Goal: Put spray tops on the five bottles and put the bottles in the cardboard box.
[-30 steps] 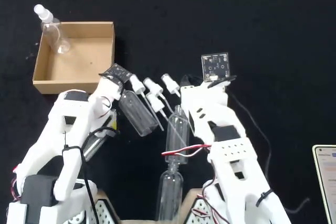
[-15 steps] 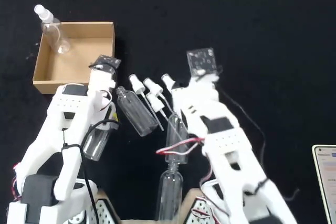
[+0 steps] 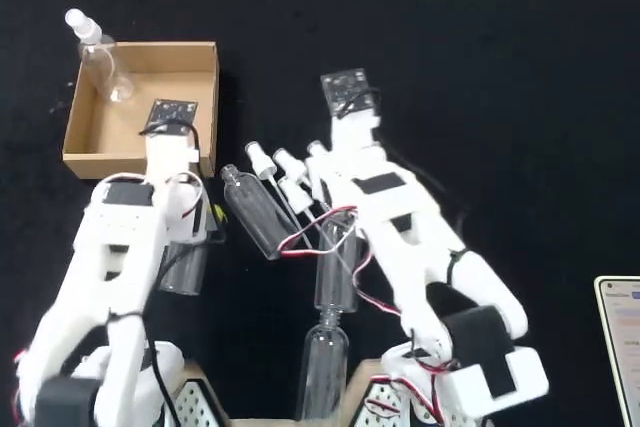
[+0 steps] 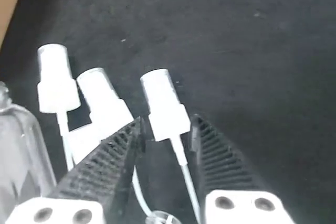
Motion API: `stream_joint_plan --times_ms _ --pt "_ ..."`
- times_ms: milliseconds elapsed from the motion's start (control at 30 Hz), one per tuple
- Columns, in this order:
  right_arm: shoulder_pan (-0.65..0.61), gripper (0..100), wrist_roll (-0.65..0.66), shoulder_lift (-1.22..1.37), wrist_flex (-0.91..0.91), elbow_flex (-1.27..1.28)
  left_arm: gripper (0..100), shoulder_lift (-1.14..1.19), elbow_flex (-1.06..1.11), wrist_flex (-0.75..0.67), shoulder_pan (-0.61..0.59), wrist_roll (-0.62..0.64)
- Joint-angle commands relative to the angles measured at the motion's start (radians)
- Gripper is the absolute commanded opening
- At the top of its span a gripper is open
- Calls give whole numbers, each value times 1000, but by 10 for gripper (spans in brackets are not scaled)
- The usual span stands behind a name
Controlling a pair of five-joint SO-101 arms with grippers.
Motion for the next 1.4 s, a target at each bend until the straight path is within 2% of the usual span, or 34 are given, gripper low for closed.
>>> stream_joint_plan --times_ms 0,167,367,533,700,867,1167,1367 --pt "-68 142 2 -15 21 -64 170 -166 53 -15 -13 18" --pt "-137 102 3 -31 60 -64 170 -242 108 -15 -13 12" --pt "-187 103 8 73 61 -93 170 -242 111 -14 -10 12" --pt "-172 103 8 188 74 -186 170 -242 111 -8 -12 12" --pt "-170 106 8 206 227 -269 170 -242 111 -8 -12 12" --pt "-166 239 11 211 405 -334 170 -242 111 -11 -12 11" --pt "-172 181 51 213 407 -318 170 -242 111 -14 -13 11" --pt "-172 180 166 214 402 -289 170 -242 111 -14 -13 11"
